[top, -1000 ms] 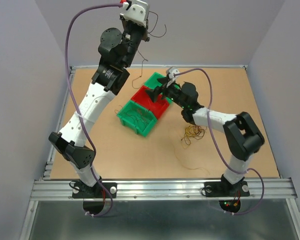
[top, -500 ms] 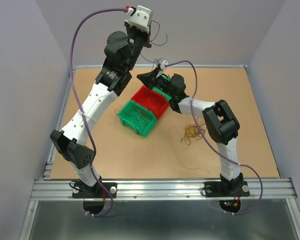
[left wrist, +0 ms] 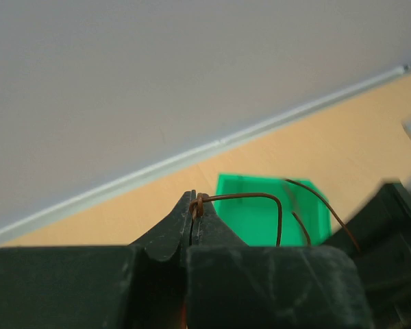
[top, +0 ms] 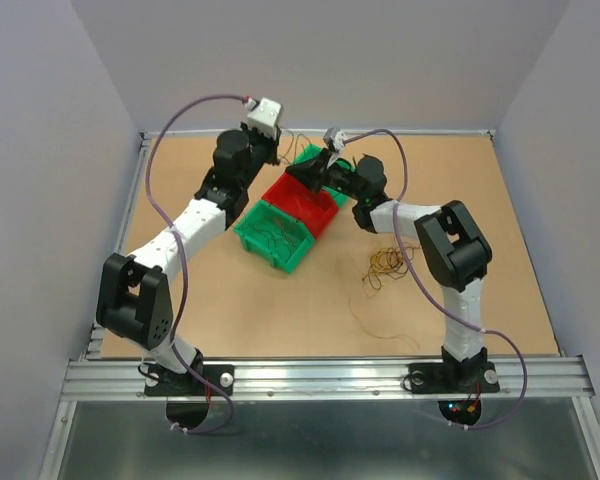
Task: Untangle the cables
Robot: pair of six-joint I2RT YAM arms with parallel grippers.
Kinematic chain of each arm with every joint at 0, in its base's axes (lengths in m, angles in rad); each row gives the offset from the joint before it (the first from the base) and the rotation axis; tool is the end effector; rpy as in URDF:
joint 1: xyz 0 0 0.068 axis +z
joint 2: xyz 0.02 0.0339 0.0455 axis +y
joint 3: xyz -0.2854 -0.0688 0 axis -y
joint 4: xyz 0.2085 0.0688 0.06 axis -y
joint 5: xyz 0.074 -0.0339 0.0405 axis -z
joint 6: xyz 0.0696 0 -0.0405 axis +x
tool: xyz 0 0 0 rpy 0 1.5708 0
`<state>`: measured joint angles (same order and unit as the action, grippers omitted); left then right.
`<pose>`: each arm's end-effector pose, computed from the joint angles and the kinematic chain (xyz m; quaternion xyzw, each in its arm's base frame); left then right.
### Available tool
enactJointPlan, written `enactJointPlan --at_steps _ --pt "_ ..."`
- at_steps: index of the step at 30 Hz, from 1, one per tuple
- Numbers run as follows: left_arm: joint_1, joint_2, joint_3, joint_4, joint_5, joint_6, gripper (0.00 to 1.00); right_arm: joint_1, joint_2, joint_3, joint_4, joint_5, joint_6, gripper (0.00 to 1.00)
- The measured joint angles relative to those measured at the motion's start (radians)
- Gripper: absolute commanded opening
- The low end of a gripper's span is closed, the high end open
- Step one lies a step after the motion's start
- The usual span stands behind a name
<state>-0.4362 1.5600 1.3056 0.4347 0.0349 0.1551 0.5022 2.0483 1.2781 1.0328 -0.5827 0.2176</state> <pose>0.3389 -0.1607 0.4302 0.1994 0.6088 -0.1186 0.7586 0.3937 0.2599 0.2992 -0.3083 0.5446 0.4313 0.6499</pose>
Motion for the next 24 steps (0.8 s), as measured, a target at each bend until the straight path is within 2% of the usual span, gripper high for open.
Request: enactJointPlan --at_steps 3,7,9,13,18,19,22,24 --pt "-0.010 0.008 -0.183 0.085 0.034 0.000 0.00 -0.010 0.118 0.119 -0.012 -0.073 0.041 0.01" --pt "-0.016 0.013 -0.300 0.163 0.071 0.000 0.00 -0.019 0.250 0.194 -0.087 -0.128 0.071 0.01" --pt "-0.016 0.013 -0.339 0.220 0.078 -0.003 0.00 -0.020 0.295 0.213 -0.166 -0.114 0.055 0.06" --pt "-0.016 0.011 -0.380 0.295 0.081 -0.003 0.00 -0.011 0.304 0.288 -0.320 -0.046 -0.004 0.27" --pt "-0.019 0.011 -0.381 0.336 0.082 -0.003 0.00 0.014 0.283 0.296 -0.421 0.058 -0.094 0.28" --pt "-0.021 0.011 -0.381 0.339 0.081 -0.003 0.00 0.017 0.272 0.288 -0.446 0.082 -0.107 0.31" --pt "-0.028 0.011 -0.381 0.342 0.064 -0.002 0.00 0.023 0.222 0.232 -0.484 0.112 -0.121 0.62" --pt "-0.029 0.012 -0.381 0.342 0.045 -0.002 0.00 0.023 0.183 0.179 -0.486 0.118 -0.130 0.68"
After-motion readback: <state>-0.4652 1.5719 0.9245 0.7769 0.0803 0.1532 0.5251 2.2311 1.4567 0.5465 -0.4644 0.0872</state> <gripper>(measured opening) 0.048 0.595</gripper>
